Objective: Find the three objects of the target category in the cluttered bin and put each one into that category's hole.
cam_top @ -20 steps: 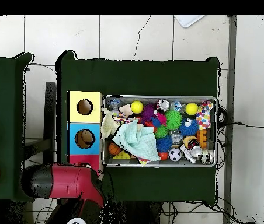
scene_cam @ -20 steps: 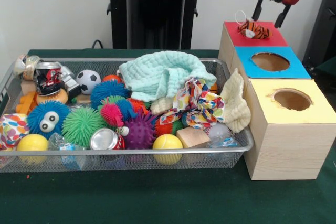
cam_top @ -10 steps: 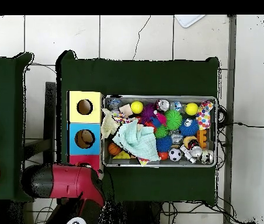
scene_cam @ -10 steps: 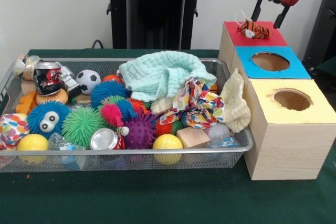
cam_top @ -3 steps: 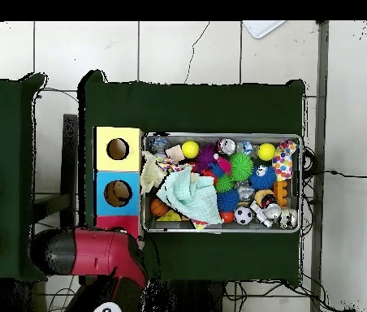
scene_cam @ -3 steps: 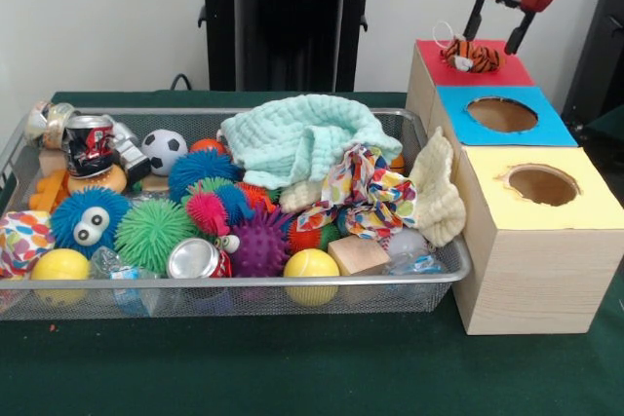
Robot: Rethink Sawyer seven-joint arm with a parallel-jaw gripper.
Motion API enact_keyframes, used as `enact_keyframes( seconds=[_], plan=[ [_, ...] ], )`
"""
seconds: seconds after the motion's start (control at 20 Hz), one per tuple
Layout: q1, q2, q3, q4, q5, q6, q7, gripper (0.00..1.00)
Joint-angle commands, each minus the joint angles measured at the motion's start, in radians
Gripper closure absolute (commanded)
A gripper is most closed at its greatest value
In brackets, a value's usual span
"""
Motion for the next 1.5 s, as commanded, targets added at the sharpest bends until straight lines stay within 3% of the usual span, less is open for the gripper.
enact_keyframes(
  seconds=[0.05, 0.1, 0.7, 1.1, 1.5],
  plan=[
    [-0.051, -0.001, 0.000, 0.038, 0.001, 0.017, 0.183, 0.00],
    [-0.053, -0.006, -0.001, 0.047, -0.002, 0.011, 0.176, 1.00],
    [-0.080, 0.016, 0.037, 0.095, 0.008, -0.077, 0.177, 1.00],
    [-0.163, 0.212, 0.097, 0.030, 0.005, -0.286, 0.163, 1.00],
    [-0.192, 0.270, 0.136, 0.027, 0.016, -0.351, 0.171, 1.00]
  ],
)
